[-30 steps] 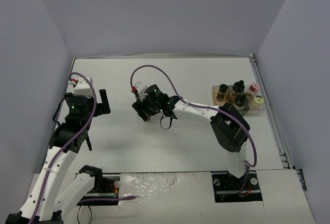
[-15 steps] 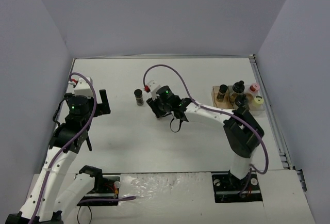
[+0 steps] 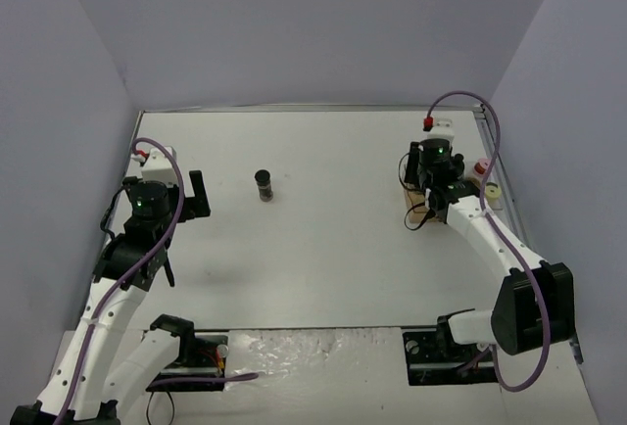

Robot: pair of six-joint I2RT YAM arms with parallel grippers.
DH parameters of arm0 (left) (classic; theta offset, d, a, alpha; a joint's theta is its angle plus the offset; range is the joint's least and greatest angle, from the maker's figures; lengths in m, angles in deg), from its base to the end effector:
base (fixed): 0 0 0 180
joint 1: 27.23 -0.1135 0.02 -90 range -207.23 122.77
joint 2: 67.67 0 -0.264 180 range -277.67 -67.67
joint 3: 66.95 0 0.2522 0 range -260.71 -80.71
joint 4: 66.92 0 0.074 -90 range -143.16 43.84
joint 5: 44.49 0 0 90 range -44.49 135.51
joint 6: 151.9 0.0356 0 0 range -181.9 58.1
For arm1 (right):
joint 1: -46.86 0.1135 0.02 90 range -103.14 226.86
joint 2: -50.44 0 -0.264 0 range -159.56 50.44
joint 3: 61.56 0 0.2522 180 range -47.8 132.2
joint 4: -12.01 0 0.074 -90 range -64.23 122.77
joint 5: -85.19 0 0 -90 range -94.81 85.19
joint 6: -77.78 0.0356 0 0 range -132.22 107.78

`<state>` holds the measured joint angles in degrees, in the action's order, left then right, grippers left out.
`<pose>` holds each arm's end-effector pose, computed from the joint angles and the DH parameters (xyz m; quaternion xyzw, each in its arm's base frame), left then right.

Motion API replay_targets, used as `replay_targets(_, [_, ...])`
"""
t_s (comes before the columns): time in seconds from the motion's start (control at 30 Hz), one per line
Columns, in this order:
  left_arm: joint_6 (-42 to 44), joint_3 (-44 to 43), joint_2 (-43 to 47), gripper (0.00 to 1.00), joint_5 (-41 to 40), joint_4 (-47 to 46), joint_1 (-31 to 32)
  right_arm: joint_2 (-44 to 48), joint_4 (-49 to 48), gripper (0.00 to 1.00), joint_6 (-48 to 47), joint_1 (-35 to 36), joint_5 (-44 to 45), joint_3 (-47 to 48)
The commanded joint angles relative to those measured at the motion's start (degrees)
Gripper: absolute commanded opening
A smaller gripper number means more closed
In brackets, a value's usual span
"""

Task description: Organize the condiment bottles

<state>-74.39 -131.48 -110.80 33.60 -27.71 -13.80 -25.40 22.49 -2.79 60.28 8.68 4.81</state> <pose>0.1629 -0.0314 0.3527 -0.0545 0.8042 -0.0497 0.5898 0.2998 0.0630 0.2909 0.0391 0.8151 0.0186 0.5777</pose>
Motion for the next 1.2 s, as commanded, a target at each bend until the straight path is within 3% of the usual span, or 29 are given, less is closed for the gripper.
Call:
replay_targets(0.0, [-0.4,-2.3,-0.5,0.97,0.2,-2.8,-0.2,0.7,0.5,0.05,5.5,-2.9,3.3,-0.1])
replay_targets(0.53, [-0.5,-2.4,-0.2,0.97,0.0,-2.6,-0.2,-8.6,-7.3,0.05,7.9,-6.8,3.3,-1.3])
replay_targets(0.7, [-0.5,-2.4,-0.2,0.97,0.0,-2.6,-0.2,-10.8,-9.4,0.10,7.4,-6.9,3.5,-1.5])
replay_targets(0.8, [-0.4,-2.4,0.0,0.97,0.0,-2.6,-0.1,-12.4,-10.0,0.18,7.3,-7.0,3.8,-1.5])
replay_targets(1.07, [-0.4,-2.3,0.0,0.97,0.0,-2.7,-0.2,-11.2,-8.1,0.68,7.3,-6.9,2.5,-0.7])
replay_targets(1.17, [-0.4,-2.3,-0.1,0.97,0.0,-2.7,-0.2,-8.5,-6.0,0.79,6.8,-6.7,1.4,0.2])
